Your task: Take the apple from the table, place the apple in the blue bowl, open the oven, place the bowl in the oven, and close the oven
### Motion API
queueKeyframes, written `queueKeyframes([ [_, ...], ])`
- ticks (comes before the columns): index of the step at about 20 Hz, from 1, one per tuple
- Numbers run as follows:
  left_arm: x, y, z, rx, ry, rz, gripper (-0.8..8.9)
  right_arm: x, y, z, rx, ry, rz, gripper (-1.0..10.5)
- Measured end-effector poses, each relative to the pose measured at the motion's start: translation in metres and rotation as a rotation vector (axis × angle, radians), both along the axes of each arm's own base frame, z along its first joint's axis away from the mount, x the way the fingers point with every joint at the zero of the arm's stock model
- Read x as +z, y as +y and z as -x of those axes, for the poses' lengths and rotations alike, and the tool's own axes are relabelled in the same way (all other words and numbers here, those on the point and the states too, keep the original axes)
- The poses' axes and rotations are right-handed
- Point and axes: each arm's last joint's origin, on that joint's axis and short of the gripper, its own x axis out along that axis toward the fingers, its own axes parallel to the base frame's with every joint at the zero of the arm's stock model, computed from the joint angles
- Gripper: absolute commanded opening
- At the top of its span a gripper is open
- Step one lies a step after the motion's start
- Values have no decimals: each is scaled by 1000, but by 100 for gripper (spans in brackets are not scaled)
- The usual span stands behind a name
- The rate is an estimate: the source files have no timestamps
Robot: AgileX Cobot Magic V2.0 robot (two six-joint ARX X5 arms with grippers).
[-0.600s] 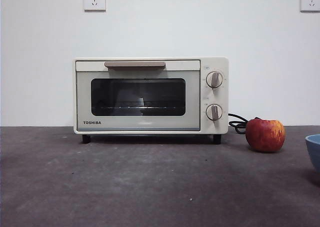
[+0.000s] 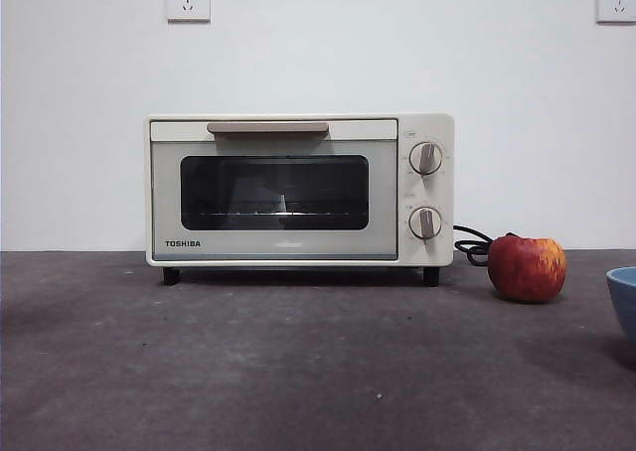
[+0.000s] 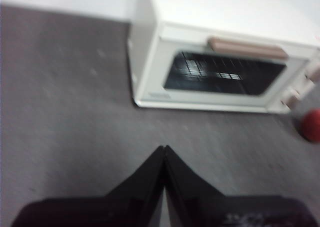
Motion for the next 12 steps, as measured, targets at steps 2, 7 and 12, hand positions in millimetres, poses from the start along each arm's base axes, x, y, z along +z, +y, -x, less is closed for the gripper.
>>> queueKeyframes([
  [2, 5, -1, -7, -32, 60, 16, -5, 1, 0, -11, 15, 42, -10, -2],
  [7, 18, -2, -24, -67, 214, 25, -5, -10, 2, -41, 118, 188, -83, -2],
  [12, 12, -3, -29, -126, 286, 22, -5, -26, 4, -74, 319, 233, -95, 2],
])
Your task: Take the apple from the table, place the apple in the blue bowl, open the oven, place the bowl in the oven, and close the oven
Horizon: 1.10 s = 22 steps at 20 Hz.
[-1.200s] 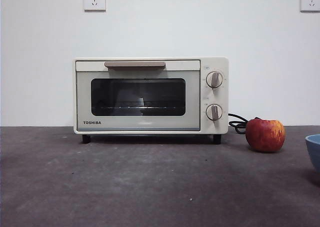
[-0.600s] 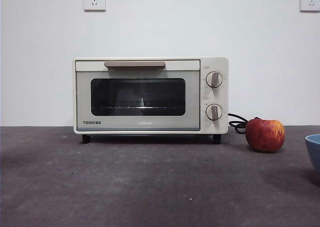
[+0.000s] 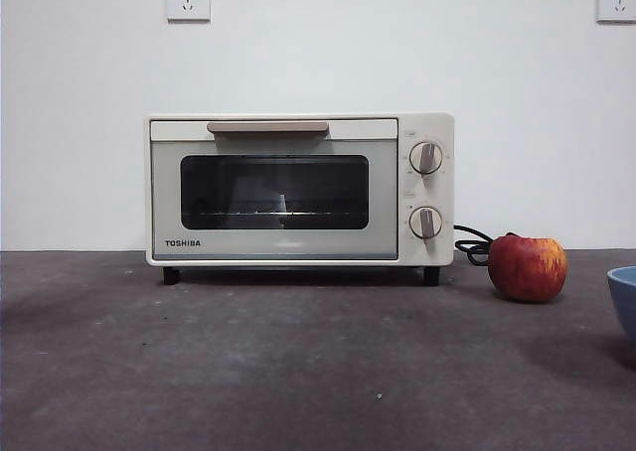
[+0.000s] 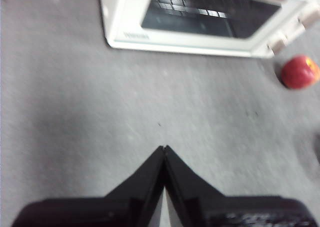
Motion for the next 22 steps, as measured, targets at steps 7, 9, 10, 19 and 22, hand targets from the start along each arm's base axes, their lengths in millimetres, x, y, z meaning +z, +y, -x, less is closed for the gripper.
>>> queueKeyframes([
  [7, -2, -7, 1, -79, 19, 29, -5, -9, 4, -56, 42, 76, 20, 377],
  [9, -2, -10, 0, -96, 25, 28, -5, -8, 12, -75, 60, 87, 54, 556],
  [10, -3, -11, 0, -104, 28, 28, -5, -8, 16, -84, 70, 91, 75, 645],
  [19, -8, -18, -7, -135, 61, 26, -5, -25, 56, -158, 129, 142, 320, 793],
  [22, -10, -18, -10, -135, 73, 25, -5, -38, 58, -177, 135, 172, 343, 791],
])
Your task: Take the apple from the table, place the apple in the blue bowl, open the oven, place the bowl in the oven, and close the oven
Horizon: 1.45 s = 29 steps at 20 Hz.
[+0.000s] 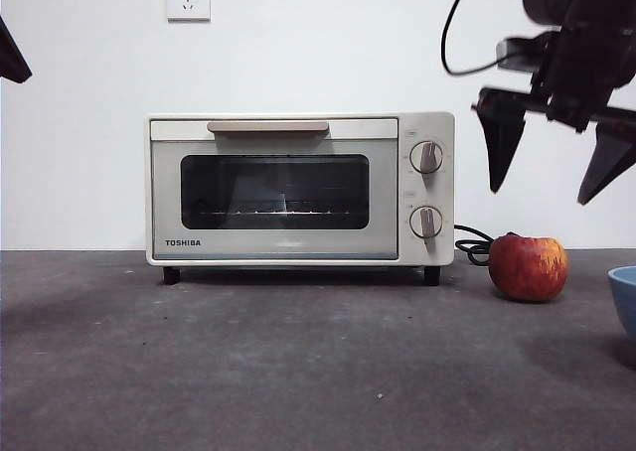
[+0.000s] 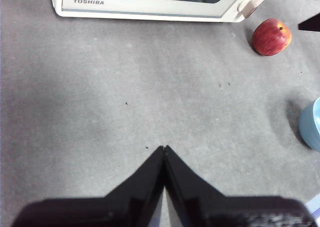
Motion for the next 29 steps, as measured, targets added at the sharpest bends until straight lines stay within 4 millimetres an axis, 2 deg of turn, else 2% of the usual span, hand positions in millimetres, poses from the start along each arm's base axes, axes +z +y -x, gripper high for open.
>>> queueKeyframes([
  [9, -5, -1, -7, 1, 30, -3, -5, -59, 5, -33, 25, 83, 44, 782],
  [10, -5, -1, -7, 1, 30, -3, -5, -63, 5, -35, 28, 90, 40, 744],
  [12, -5, -1, -7, 1, 30, -3, -5, -68, 5, -37, 30, 102, 42, 483],
  [14, -5, -1, -7, 1, 32, -3, -5, -69, 5, -37, 29, 100, 42, 46],
  [15, -6, -1, -7, 1, 34, -4, -5, -69, 5, -37, 28, 100, 41, -6],
  [21, -6, -1, -6, 0, 39, -4, -5, -69, 6, -37, 30, 98, 37, -8],
  [24, -7, -1, -5, -1, 49, -5, -5, -57, 4, -25, 35, 152, 34, -8],
  [26, -7, -1, -5, -1, 56, -6, -5, -30, 2, -12, 40, 120, 29, -8],
  [29, -7, -1, -5, -4, 60, -8, -5, 21, -3, 20, 51, 46, 24, -8],
])
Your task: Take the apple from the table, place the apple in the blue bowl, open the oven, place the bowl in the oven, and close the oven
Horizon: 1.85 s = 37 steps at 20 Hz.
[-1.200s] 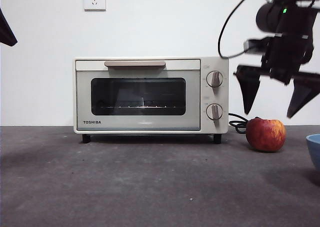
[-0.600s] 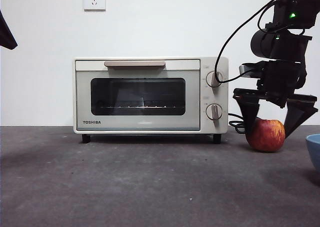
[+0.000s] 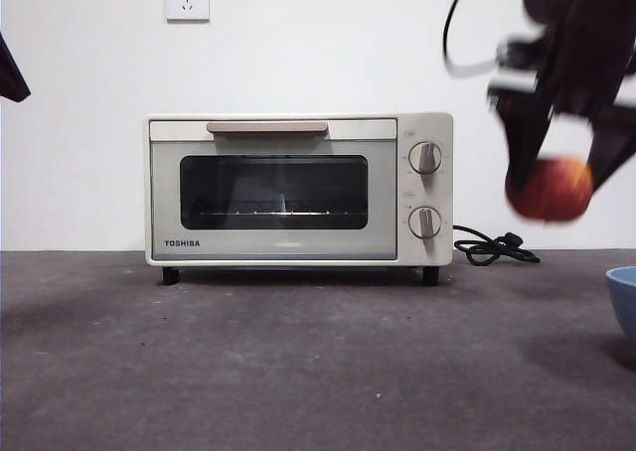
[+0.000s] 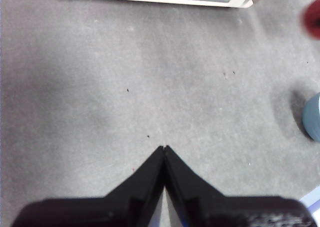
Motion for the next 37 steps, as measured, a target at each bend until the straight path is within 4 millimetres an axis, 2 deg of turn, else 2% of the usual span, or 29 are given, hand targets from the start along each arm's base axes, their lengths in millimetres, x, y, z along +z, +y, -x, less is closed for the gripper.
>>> queueKeyframes([
  [5, 0, 0, 0, -4, -1, -2, -5, 58, -9, 56, 12, -79, -7, -8],
  [9, 0, 0, 0, -4, -1, -2, -5, 85, -15, 98, 25, -141, -10, -8],
  [12, 0, 0, 0, -4, 0, -2, -5, 77, -21, 134, 25, -166, -14, -8],
  [15, 0, 0, 0, -4, 0, -2, -5, 54, -26, 168, 16, -142, -15, -8],
  [18, 0, 0, 0, -4, -1, -2, -5, 31, -29, 189, -15, -142, -39, -8],
  [20, 0, 0, 0, -4, -1, -2, -5, 12, -30, 191, -49, -122, -54, -8],
  [24, 0, 0, 0, -4, -2, -2, -5, -31, -26, 180, -80, -101, -133, -8],
  [27, 0, 0, 0, -4, -2, -2, -5, -54, -25, 177, -87, -24, -136, -7],
  [34, 0, 0, 0, -4, -3, -3, -5, -70, -24, 162, -116, 36, -95, 8],
  [35, 0, 0, 0, -5, -4, -3, -5, -73, -24, 160, -119, 53, -90, 35],
  [37, 0, 0, -1, -9, -13, -6, -5, -77, -23, 158, -130, 77, -89, 209],
])
